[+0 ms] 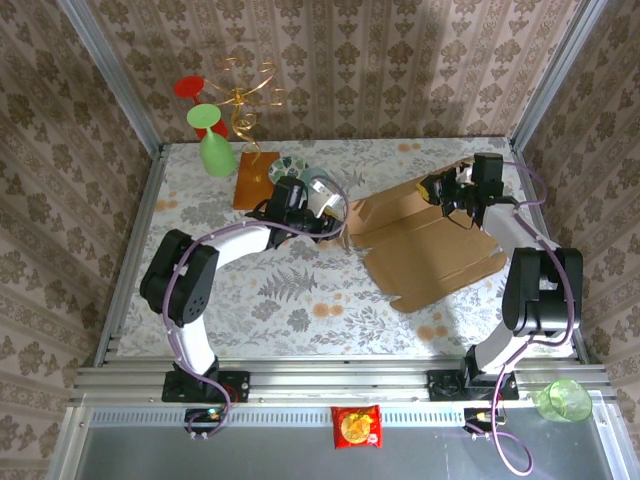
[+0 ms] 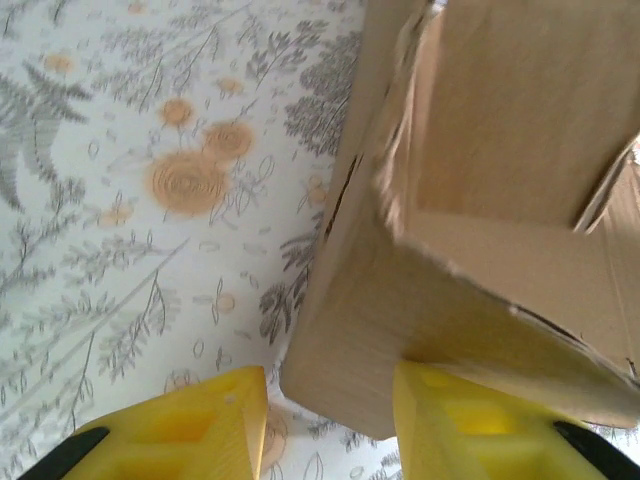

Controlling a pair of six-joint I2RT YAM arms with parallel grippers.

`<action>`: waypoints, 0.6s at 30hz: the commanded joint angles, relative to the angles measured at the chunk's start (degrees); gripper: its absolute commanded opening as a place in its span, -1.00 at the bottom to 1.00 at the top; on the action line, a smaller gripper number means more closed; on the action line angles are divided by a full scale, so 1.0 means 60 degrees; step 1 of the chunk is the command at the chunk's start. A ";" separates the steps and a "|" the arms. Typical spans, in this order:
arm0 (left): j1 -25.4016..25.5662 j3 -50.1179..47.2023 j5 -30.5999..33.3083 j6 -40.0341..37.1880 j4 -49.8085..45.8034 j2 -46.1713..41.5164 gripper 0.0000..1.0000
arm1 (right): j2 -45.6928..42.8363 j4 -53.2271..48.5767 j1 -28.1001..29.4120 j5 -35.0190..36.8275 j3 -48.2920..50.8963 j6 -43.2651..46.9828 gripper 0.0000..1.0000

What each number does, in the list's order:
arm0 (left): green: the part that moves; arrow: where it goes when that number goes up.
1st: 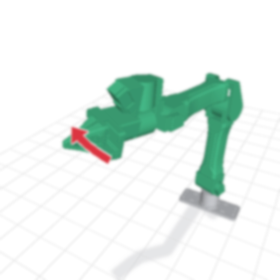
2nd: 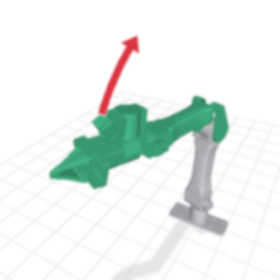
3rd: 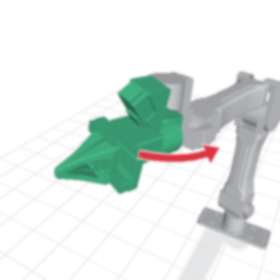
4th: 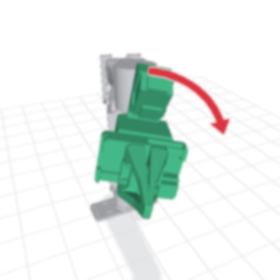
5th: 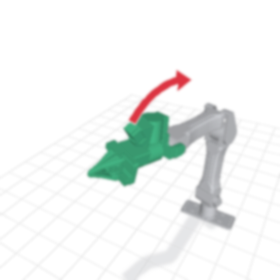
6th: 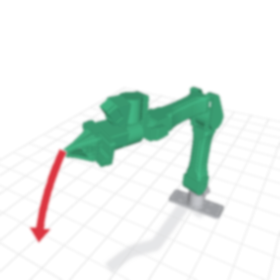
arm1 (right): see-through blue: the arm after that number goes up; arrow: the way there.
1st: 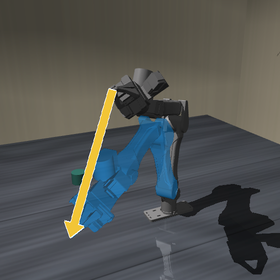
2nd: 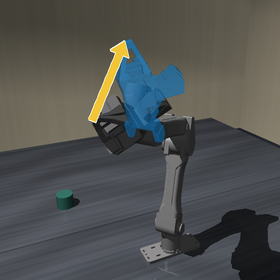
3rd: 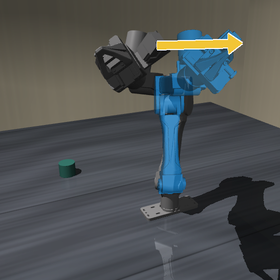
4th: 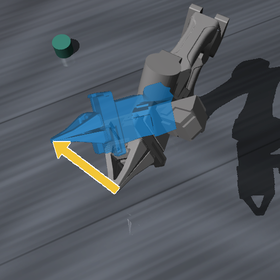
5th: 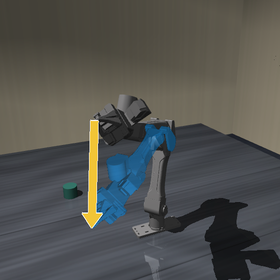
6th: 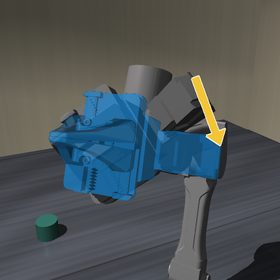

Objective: Fold the paper box

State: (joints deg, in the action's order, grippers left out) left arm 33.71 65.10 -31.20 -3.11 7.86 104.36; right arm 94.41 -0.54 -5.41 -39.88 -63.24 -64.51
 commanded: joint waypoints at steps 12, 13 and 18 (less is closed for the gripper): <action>0.0430 0.0445 -0.1776 -0.1403 -0.0281 0.0357 -0.29 | 0.0817 -0.0203 -0.0007 -0.0606 -0.0549 0.0853 -1.00; 0.0465 0.0430 -0.1732 -0.1350 -0.0222 0.0382 -0.29 | 0.0844 -0.0164 -0.0007 -0.0619 -0.0535 0.0839 -1.00; 0.0627 0.0386 -0.1623 -0.0936 0.0305 0.0434 -0.29 | 0.0905 0.0427 -0.0007 -0.0718 -0.0317 0.0628 -1.00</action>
State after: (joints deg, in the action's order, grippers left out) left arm 36.71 67.90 -39.27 -9.87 6.63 106.43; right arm 98.91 0.16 -5.43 -42.74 -65.84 -61.45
